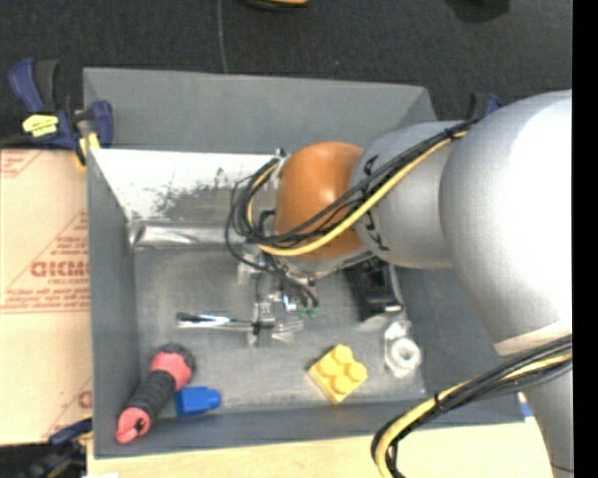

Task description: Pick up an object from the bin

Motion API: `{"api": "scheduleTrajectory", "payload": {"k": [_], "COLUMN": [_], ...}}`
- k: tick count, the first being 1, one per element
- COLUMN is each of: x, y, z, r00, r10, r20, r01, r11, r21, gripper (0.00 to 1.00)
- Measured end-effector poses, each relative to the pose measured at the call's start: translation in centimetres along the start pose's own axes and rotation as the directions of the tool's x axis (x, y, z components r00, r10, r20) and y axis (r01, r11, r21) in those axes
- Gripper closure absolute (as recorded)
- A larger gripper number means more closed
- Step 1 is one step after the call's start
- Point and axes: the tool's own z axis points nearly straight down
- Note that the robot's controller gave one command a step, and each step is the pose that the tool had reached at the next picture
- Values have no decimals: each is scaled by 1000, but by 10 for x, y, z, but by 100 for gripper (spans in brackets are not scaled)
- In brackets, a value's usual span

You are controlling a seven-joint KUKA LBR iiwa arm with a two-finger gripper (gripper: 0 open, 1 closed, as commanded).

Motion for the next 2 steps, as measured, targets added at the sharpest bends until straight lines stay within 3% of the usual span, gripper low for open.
{"api": "scheduleTrajectory", "payload": {"k": [1,2], "x": [14,14], "y": [33,33], "z": [-3,-3], "r00": [984,984], "r10": [179,179], "r20": [7,7], "r01": [-179,-179], "r11": [984,984], "r21": [-10,-10], "gripper": [100,100]}}
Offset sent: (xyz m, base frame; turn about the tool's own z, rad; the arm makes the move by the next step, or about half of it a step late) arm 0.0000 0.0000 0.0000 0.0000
